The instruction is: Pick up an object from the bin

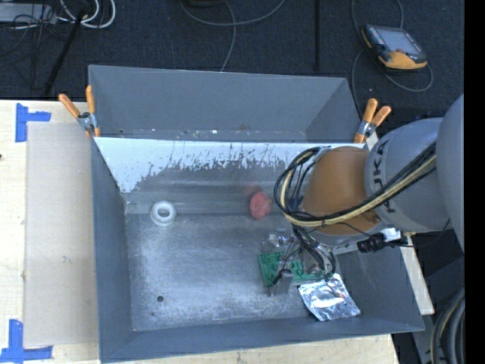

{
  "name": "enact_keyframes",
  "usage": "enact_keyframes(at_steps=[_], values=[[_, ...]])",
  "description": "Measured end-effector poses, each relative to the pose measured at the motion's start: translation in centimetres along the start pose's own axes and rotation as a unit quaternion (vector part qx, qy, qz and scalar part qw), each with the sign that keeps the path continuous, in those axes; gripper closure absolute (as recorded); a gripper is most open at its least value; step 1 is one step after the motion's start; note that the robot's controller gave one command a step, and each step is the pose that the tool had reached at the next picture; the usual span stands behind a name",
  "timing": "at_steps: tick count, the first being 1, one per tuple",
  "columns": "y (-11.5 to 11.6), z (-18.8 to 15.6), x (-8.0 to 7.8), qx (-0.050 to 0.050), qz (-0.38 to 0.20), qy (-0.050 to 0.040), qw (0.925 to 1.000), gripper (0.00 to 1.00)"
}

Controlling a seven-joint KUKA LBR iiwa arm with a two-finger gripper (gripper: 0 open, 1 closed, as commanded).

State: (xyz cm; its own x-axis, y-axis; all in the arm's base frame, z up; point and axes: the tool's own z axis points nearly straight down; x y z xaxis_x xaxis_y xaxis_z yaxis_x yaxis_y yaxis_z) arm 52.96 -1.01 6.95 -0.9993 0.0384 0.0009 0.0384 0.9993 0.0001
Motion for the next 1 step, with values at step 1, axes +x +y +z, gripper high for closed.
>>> enact_keyframes(at_steps=[1], values=[[0.16,-16.16,-0.67,0.000,-0.015,-0.0048,0.9999,1.00]])
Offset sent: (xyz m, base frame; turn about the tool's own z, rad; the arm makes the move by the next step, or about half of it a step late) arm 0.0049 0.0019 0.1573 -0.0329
